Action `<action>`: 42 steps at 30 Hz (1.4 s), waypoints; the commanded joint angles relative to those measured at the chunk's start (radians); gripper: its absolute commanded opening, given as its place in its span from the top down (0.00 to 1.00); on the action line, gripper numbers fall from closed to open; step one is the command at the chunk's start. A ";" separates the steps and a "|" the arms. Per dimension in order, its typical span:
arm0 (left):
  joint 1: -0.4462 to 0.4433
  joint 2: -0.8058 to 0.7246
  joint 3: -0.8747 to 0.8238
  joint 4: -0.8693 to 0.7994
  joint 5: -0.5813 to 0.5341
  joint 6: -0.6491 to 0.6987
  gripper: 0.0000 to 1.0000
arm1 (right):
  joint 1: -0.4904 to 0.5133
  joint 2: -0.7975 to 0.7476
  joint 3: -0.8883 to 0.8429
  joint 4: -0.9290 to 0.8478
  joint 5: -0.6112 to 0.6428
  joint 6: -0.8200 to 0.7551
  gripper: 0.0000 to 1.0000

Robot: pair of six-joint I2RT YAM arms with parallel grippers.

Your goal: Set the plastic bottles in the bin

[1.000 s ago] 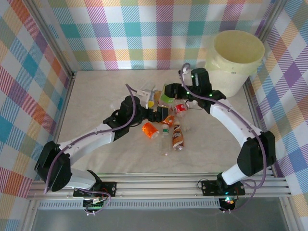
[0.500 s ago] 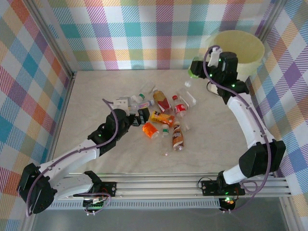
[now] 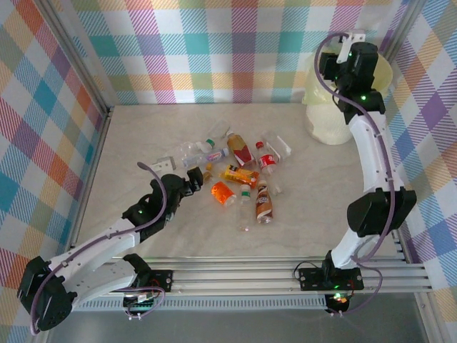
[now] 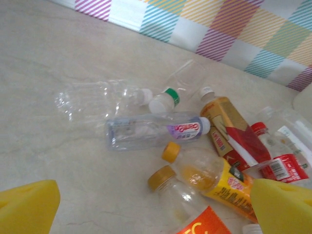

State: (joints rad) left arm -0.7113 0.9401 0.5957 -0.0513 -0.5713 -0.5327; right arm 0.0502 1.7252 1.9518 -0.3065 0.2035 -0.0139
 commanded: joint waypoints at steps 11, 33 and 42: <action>0.006 -0.021 -0.037 -0.016 -0.033 -0.079 0.00 | -0.130 0.270 0.269 -0.003 0.138 0.288 0.55; 0.016 0.038 -0.028 -0.037 0.032 -0.125 0.00 | -0.129 0.572 0.560 -0.049 0.218 0.567 0.29; 0.021 0.083 -0.013 -0.040 0.047 -0.161 0.00 | -0.128 0.478 0.456 -0.030 0.189 0.474 0.14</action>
State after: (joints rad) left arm -0.7017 1.0149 0.5701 -0.0780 -0.5358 -0.6685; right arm -0.0837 2.2883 2.4462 -0.3443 0.4065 0.5095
